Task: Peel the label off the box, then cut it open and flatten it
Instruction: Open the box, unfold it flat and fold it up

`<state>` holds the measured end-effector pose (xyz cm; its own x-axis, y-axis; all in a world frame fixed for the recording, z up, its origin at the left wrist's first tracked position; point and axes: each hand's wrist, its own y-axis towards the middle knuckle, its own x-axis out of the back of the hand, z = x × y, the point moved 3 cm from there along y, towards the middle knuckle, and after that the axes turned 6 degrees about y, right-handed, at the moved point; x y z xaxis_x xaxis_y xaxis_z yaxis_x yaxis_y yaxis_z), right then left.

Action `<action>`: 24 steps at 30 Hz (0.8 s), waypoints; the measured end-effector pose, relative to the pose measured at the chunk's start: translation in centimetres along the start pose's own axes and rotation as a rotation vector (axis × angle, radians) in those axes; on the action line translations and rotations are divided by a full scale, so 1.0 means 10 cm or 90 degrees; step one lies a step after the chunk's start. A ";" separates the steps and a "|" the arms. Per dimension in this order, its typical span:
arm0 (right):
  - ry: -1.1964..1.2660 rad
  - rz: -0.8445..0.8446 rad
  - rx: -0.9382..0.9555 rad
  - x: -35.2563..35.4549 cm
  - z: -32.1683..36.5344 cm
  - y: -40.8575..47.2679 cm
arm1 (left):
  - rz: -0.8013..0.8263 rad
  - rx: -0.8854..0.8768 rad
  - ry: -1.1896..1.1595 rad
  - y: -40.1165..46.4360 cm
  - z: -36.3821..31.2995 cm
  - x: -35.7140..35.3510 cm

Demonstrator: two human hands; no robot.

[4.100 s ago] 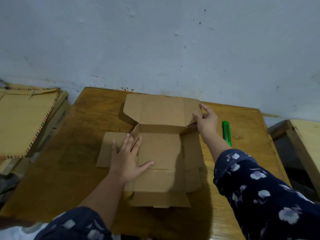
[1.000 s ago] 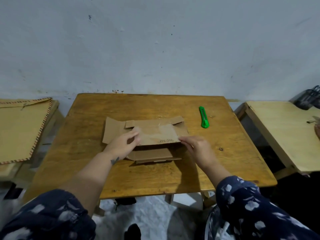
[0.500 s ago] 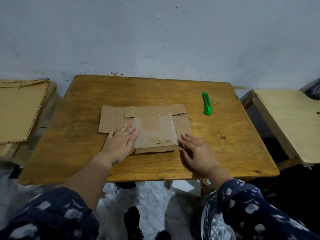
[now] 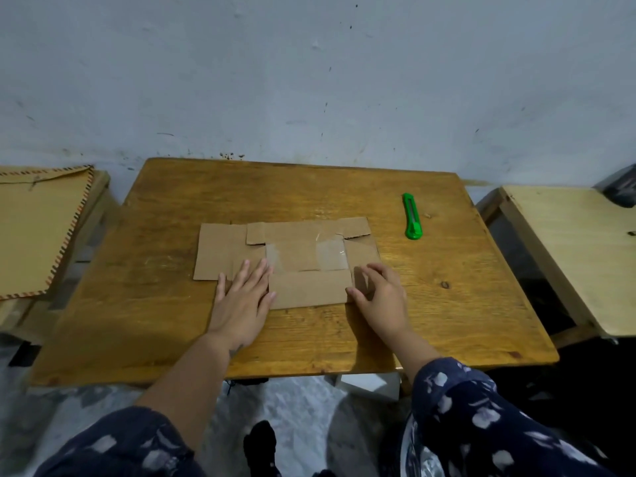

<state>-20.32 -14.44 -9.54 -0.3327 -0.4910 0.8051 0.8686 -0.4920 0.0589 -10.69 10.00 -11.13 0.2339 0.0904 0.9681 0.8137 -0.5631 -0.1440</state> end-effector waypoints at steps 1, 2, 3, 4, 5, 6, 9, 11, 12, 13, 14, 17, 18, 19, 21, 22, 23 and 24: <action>0.007 -0.012 -0.006 0.03 -0.01 0.05 | -0.005 0.001 0.006 0.00 0.00 -0.02; 0.016 -0.027 -0.013 0.06 -0.01 0.10 | -0.009 0.002 0.008 0.00 0.00 -0.03; 0.024 -0.039 -0.024 0.09 -0.02 0.16 | -0.013 0.004 0.009 0.01 0.01 -0.05; 0.029 -0.046 -0.036 0.12 -0.02 0.23 | -0.018 0.007 0.009 0.01 0.01 -0.06; 0.027 -0.047 -0.046 0.14 -0.02 0.30 | -0.023 0.009 0.009 0.01 0.02 -0.07; 0.024 -0.043 -0.052 0.15 -0.01 0.37 | -0.030 0.009 0.009 0.01 0.02 -0.07; 0.008 -0.001 -0.053 0.13 -0.02 0.59 | -0.049 0.012 0.008 0.01 0.00 -0.09; -0.022 0.043 -0.055 0.06 -0.06 0.70 | -0.059 0.014 0.010 0.01 -0.01 -0.10; -0.034 0.062 -0.061 0.01 -0.07 0.73 | -0.066 0.014 0.010 0.01 0.00 -0.10; -0.035 0.076 -0.066 -0.03 -0.07 0.75 | -0.071 0.013 0.011 0.01 0.00 -0.10; -0.022 0.079 -0.067 -0.07 -0.06 0.75 | -0.074 0.012 0.011 0.01 0.00 -0.10; 0.075 0.033 -0.053 -0.09 0.02 0.71 | -0.077 0.011 0.014 0.02 0.01 -0.10; 0.124 0.022 -0.058 -0.07 0.04 0.70 | -0.076 0.011 0.014 0.02 0.01 -0.10; 0.177 0.017 -0.068 -0.03 0.07 0.69 | -0.073 0.011 0.014 0.02 0.01 -0.10; 0.271 0.021 -0.081 0.03 0.16 0.70 | -0.069 0.013 0.012 0.02 0.01 -0.10; 0.299 0.028 -0.080 0.05 0.23 0.70 | -0.068 0.014 0.010 0.02 0.01 -0.09; 0.317 0.039 -0.077 0.06 0.32 0.69 | -0.065 0.016 0.009 0.02 0.00 -0.09; 0.334 0.053 -0.074 0.06 0.41 0.68 | -0.063 0.016 0.007 0.02 0.00 -0.08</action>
<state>-13.14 -15.11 -6.27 -0.4290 -0.8099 0.4001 0.8632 -0.4981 -0.0826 -10.75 9.86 -11.98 0.1460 0.1347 0.9801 0.8455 -0.5314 -0.0529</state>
